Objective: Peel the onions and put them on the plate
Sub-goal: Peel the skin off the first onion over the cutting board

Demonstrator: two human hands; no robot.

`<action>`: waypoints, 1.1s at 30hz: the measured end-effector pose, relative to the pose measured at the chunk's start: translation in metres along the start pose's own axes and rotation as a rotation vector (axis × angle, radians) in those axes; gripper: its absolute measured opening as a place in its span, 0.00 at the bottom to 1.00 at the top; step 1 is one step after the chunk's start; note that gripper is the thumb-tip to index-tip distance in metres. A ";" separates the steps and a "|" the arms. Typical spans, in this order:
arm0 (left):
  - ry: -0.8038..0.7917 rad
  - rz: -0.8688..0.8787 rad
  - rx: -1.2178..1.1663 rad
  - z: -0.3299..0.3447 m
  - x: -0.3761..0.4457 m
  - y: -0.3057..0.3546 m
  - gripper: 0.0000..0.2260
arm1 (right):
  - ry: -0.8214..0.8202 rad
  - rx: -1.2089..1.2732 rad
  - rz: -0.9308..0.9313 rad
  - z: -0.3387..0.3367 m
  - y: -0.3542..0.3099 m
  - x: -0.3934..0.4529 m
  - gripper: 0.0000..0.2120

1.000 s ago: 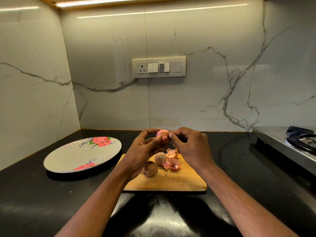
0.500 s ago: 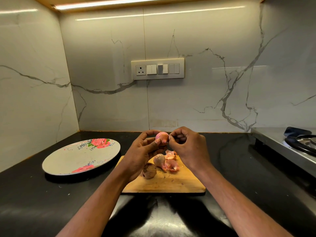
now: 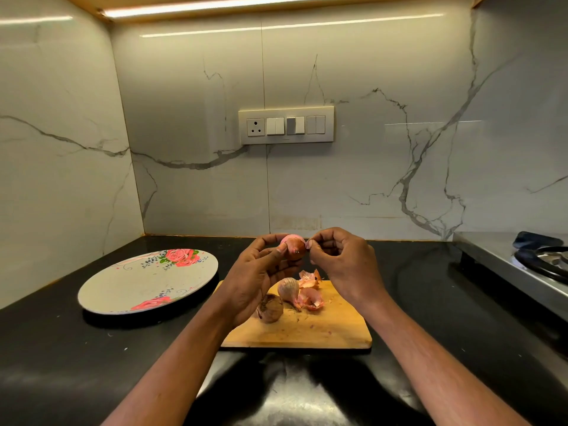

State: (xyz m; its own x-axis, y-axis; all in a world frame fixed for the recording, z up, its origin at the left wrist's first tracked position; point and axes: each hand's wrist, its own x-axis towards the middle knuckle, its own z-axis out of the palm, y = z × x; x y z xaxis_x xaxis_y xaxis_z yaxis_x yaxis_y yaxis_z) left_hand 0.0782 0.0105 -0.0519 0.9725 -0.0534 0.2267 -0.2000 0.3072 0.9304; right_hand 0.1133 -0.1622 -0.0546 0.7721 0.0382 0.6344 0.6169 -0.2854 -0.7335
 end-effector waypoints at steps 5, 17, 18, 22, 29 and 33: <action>0.013 0.000 -0.019 0.000 -0.001 0.002 0.12 | 0.018 0.030 0.039 -0.001 0.004 0.001 0.05; -0.017 0.020 0.040 -0.004 0.001 0.000 0.12 | -0.088 -0.113 -0.130 -0.003 -0.005 -0.002 0.13; -0.020 0.024 0.056 -0.004 0.002 -0.001 0.12 | -0.071 -0.138 -0.154 -0.003 -0.004 -0.002 0.12; -0.028 0.037 0.109 -0.004 0.002 -0.003 0.18 | -0.036 -0.180 -0.189 -0.004 -0.001 -0.001 0.10; -0.030 0.042 0.142 -0.005 0.003 -0.005 0.14 | -0.012 -0.169 -0.153 -0.002 0.002 -0.001 0.08; -0.029 0.037 0.148 -0.005 0.003 -0.007 0.13 | -0.011 -0.154 -0.134 -0.001 0.001 -0.001 0.07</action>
State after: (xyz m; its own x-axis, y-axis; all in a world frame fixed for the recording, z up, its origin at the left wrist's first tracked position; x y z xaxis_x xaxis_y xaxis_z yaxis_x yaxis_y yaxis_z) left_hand 0.0830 0.0126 -0.0588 0.9608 -0.0724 0.2675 -0.2528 0.1662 0.9531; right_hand 0.1128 -0.1634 -0.0562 0.6870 0.0953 0.7203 0.6837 -0.4203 -0.5965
